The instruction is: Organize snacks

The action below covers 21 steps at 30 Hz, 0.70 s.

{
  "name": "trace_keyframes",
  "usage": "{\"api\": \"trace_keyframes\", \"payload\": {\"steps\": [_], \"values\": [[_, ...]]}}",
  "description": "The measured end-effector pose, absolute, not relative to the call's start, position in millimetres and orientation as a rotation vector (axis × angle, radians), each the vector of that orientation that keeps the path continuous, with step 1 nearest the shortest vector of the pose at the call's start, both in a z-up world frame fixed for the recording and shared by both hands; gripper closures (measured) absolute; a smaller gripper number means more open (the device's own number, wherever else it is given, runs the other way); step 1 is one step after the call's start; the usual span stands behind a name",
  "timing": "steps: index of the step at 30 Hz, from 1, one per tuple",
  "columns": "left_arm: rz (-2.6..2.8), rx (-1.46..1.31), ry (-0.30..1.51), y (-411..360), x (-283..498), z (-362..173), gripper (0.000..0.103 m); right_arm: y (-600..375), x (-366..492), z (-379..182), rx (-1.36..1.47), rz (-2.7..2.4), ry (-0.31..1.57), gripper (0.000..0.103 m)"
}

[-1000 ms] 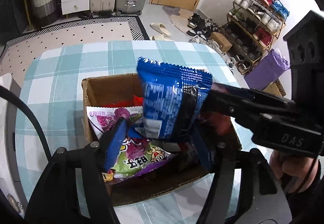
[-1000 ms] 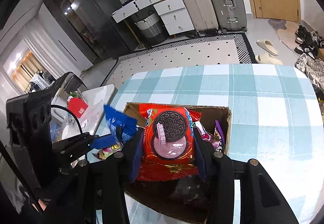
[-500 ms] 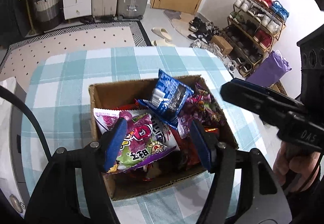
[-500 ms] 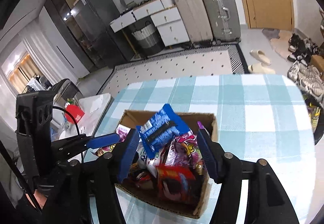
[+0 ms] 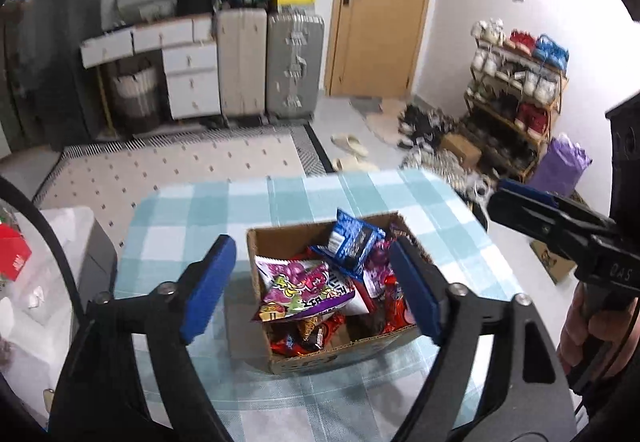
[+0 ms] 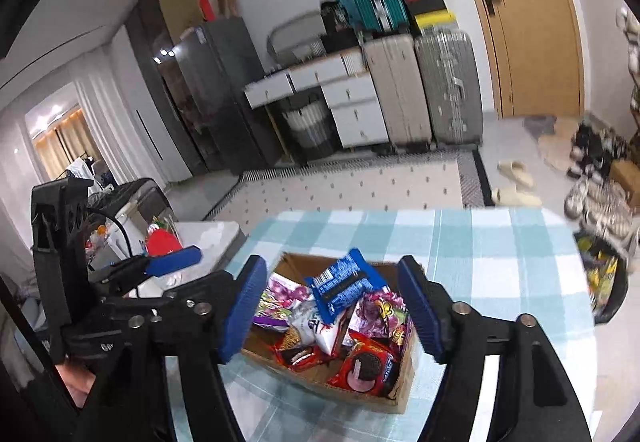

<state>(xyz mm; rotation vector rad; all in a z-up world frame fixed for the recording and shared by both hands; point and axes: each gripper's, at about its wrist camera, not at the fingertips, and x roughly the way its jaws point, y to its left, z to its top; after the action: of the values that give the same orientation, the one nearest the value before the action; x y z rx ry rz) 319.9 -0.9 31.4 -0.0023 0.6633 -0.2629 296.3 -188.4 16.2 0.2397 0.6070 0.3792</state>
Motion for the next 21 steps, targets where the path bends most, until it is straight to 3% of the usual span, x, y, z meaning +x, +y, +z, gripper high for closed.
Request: {"api": "trace_keyframes", "payload": {"steps": [3,5,9,12,15,18,21], "values": [[-0.246,-0.009,0.623,7.1,295.8,46.7,0.023,-191.0,271.6,27.8,0.229,0.385,0.545,0.026],[-0.229,-0.007,0.601,11.7,281.0,54.7,0.022,-193.5,255.4,32.2,0.225,0.389,0.514,0.016],[-0.191,-0.016,0.556,23.3,252.5,66.3,0.017,-197.4,221.4,38.9,0.209,0.402,0.451,0.012],[-0.189,-0.005,0.524,26.2,227.4,70.4,0.015,-200.0,198.8,39.0,0.208,0.404,0.413,0.004],[-0.171,0.012,0.501,28.8,203.6,69.0,0.011,-202.3,178.8,36.8,0.195,0.396,0.379,0.002],[-0.146,0.006,0.456,35.0,178.3,64.4,0.000,-204.3,158.5,29.9,0.189,0.388,0.348,0.001],[-0.121,0.015,0.415,39.7,157.3,56.9,0.000,-205.3,141.1,17.7,0.172,0.361,0.328,0.001]]}}
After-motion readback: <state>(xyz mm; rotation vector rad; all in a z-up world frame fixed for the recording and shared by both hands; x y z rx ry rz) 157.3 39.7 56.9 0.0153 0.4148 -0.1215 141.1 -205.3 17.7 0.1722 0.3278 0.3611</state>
